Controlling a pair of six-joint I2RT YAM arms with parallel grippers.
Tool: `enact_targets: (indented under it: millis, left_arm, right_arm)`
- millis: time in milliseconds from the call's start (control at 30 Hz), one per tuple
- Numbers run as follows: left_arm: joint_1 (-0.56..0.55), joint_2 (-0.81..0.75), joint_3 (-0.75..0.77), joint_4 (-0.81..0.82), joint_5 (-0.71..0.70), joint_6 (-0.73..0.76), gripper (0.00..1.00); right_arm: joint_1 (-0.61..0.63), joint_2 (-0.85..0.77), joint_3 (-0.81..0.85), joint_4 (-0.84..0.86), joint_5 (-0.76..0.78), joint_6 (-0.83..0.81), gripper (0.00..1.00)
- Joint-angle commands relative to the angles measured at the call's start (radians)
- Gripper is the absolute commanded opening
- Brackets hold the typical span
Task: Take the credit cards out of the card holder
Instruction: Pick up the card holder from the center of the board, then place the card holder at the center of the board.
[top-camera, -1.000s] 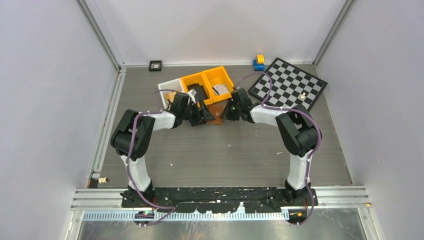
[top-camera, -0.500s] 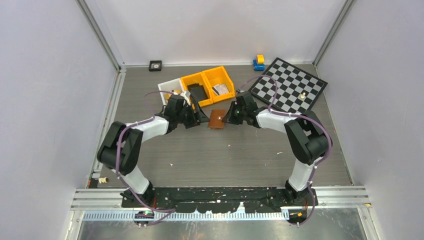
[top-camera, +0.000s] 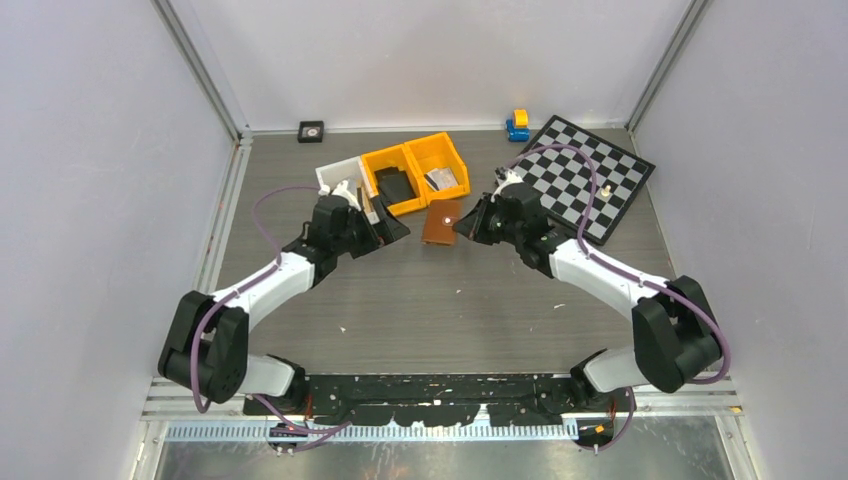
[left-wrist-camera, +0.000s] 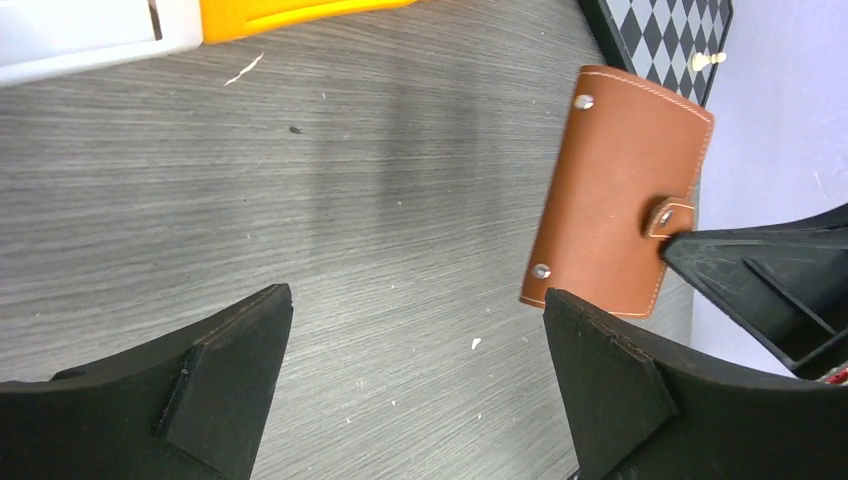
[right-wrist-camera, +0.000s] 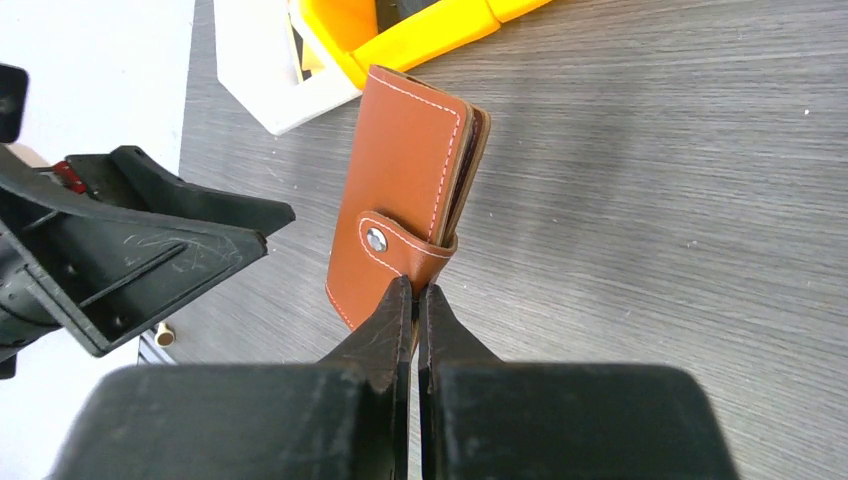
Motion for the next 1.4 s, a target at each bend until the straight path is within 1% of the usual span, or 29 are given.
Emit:
enact_targets:
  millis: [0,133,233,333,467,533,667,700,800,867,900,933,1000,1067,1100,1133,1167,1200,1233,1267,1367]
  left_arm:
    - [0.009,-0.059,-0.047,0.079,0.026,-0.046,1.00]
    - [0.009,-0.046,-0.117,0.311,0.160,-0.094,0.98]
    - [0.004,0.004,-0.143,0.523,0.289,-0.154,0.96]
    - [0.004,0.062,-0.141,0.619,0.348,-0.201,0.93]
    - [0.005,0.122,-0.133,0.687,0.389,-0.222,0.86]
    - [0.005,0.140,-0.126,0.694,0.398,-0.226,0.84]
    - [0.005,0.177,-0.102,0.607,0.376,-0.207,0.80]
    - [0.005,0.190,-0.098,0.612,0.382,-0.208,0.77]
    - [0.005,0.223,-0.100,0.691,0.418,-0.244,0.62]
    - [0.005,0.228,-0.096,0.704,0.426,-0.245,0.46]
    - [0.005,0.223,-0.087,0.675,0.421,-0.228,0.39]
    - [0.005,0.216,-0.079,0.641,0.410,-0.206,0.31]
    - [0.004,0.198,-0.077,0.594,0.387,-0.172,0.15]
    - [0.003,0.189,-0.073,0.563,0.373,-0.144,0.03]
    - [0.001,0.189,-0.070,0.548,0.367,-0.130,0.00]
    - [-0.003,0.184,-0.066,0.520,0.358,-0.116,0.00]
    - [-0.007,0.180,-0.061,0.492,0.343,-0.097,0.00]
    - [-0.014,0.174,-0.057,0.464,0.327,-0.077,0.00]
    - [-0.021,0.170,-0.052,0.443,0.313,-0.061,0.00]
    - [-0.027,0.167,-0.048,0.428,0.303,-0.047,0.00]
    - [-0.038,0.160,-0.044,0.411,0.289,-0.032,0.00]
  right_arm:
    - [0.003,-0.069,-0.040,0.113,-0.015,0.023,0.01]
    - [0.003,-0.079,-0.059,0.163,-0.051,0.033,0.01]
    - [0.003,-0.083,-0.071,0.199,-0.073,0.034,0.01]
    - [0.004,-0.087,-0.088,0.236,-0.092,0.037,0.00]
    - [0.002,-0.069,-0.098,0.287,-0.139,0.046,0.00]
    - [0.004,-0.058,-0.102,0.316,-0.166,0.053,0.00]
    - [0.003,-0.039,-0.102,0.341,-0.188,0.056,0.01]
    - [0.003,-0.036,-0.100,0.340,-0.189,0.055,0.00]
    - [0.003,-0.023,-0.094,0.334,-0.192,0.056,0.00]
    - [0.003,-0.015,-0.088,0.326,-0.188,0.056,0.00]
    - [0.003,-0.014,-0.084,0.312,-0.174,0.053,0.01]
    - [0.003,-0.014,-0.081,0.287,-0.145,0.048,0.03]
    - [0.003,-0.014,-0.077,0.259,-0.119,0.035,0.15]
    - [0.003,-0.012,-0.080,0.256,-0.110,0.031,0.30]
    - [0.003,-0.011,-0.081,0.255,-0.105,0.030,0.37]
    - [0.003,-0.011,-0.083,0.254,-0.095,0.029,0.45]
    - [0.005,-0.012,-0.080,0.240,-0.073,0.027,0.56]
    - [0.004,-0.015,-0.080,0.218,-0.043,0.025,0.65]
    - [0.005,-0.015,-0.079,0.208,-0.028,0.019,0.71]
    - [0.005,-0.014,-0.078,0.200,-0.019,0.013,0.75]
    - [0.007,0.001,-0.072,0.196,-0.020,0.008,0.77]
